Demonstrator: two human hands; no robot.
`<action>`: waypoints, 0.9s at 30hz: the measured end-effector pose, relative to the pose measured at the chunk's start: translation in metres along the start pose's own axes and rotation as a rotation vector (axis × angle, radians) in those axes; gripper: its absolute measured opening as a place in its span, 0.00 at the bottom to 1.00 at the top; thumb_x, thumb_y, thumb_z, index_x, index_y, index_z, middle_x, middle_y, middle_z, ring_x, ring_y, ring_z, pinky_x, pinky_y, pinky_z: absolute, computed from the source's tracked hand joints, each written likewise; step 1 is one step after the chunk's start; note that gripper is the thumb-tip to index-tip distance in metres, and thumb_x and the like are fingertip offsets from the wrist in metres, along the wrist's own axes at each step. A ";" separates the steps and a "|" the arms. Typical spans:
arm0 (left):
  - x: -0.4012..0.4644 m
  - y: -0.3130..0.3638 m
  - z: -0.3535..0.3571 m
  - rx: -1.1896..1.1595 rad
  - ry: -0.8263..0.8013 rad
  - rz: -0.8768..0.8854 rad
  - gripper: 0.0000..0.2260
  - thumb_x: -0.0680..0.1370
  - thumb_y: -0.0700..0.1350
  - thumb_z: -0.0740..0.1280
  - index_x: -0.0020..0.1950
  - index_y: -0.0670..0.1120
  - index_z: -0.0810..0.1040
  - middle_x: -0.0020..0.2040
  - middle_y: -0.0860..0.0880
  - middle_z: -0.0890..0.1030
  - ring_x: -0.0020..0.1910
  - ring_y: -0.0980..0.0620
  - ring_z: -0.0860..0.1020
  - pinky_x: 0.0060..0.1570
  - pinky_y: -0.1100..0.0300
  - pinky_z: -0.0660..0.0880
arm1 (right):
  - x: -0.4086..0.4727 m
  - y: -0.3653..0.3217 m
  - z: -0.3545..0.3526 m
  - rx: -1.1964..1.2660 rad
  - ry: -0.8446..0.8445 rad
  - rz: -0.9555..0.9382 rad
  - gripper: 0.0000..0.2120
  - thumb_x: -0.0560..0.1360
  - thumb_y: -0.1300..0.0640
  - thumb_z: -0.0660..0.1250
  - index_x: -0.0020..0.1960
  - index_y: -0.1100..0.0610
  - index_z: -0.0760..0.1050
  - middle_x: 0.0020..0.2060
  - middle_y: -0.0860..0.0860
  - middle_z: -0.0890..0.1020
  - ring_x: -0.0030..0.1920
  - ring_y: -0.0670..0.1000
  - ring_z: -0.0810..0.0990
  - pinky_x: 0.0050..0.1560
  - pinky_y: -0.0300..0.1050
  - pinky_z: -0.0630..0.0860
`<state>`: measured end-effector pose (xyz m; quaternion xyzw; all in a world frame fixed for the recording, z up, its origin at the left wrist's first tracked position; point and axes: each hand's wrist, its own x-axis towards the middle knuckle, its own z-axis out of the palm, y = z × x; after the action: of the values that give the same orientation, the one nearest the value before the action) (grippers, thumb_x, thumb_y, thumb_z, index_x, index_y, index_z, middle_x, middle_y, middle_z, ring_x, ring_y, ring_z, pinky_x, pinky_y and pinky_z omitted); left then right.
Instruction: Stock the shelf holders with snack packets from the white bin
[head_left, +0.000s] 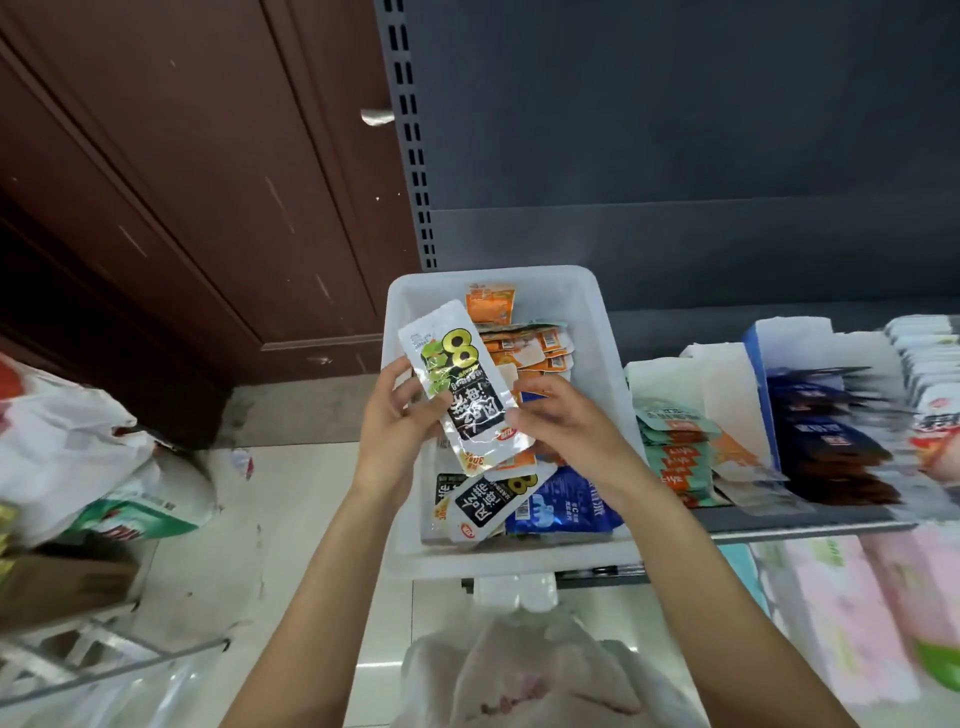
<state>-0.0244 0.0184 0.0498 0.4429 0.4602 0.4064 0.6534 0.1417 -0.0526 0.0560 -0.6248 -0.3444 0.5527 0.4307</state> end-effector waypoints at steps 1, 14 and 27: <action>-0.001 -0.001 0.004 -0.034 0.013 0.008 0.20 0.74 0.30 0.66 0.63 0.44 0.69 0.48 0.51 0.83 0.43 0.55 0.82 0.37 0.61 0.79 | -0.002 0.000 0.002 0.062 0.008 -0.009 0.16 0.73 0.57 0.71 0.59 0.55 0.73 0.49 0.51 0.84 0.46 0.47 0.83 0.41 0.37 0.79; 0.013 -0.015 0.080 1.012 -0.486 0.781 0.18 0.73 0.53 0.69 0.63 0.54 0.75 0.58 0.53 0.79 0.58 0.55 0.75 0.58 0.52 0.73 | -0.062 0.009 -0.077 -0.644 0.555 -0.674 0.09 0.76 0.56 0.66 0.54 0.56 0.81 0.44 0.44 0.79 0.45 0.42 0.78 0.46 0.33 0.73; -0.013 -0.028 0.320 0.670 -0.440 1.210 0.04 0.76 0.46 0.69 0.46 0.52 0.83 0.44 0.57 0.83 0.42 0.57 0.81 0.36 0.57 0.77 | -0.149 0.019 -0.259 -0.723 1.113 -0.803 0.11 0.75 0.70 0.64 0.53 0.60 0.81 0.48 0.50 0.82 0.49 0.45 0.79 0.53 0.36 0.73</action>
<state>0.2831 -0.0665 0.0852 0.8680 0.0921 0.4352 0.2208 0.3738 -0.2359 0.1024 -0.7396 -0.4364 -0.1877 0.4768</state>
